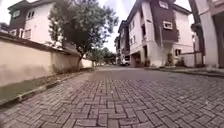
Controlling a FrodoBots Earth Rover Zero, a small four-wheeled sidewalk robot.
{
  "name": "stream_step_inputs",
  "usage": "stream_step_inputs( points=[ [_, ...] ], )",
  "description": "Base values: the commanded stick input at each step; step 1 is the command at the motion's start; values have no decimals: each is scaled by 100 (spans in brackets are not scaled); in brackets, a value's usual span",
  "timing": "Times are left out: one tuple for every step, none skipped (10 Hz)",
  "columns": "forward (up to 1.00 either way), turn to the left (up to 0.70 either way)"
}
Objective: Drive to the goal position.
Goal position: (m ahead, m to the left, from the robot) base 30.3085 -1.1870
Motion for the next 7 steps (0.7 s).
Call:
stream_step_inputs(
  points=[
    [69,3],
    [69,3],
    [69,3],
    [69,3],
    [69,3],
    [69,3],
    [69,3]
  ],
)
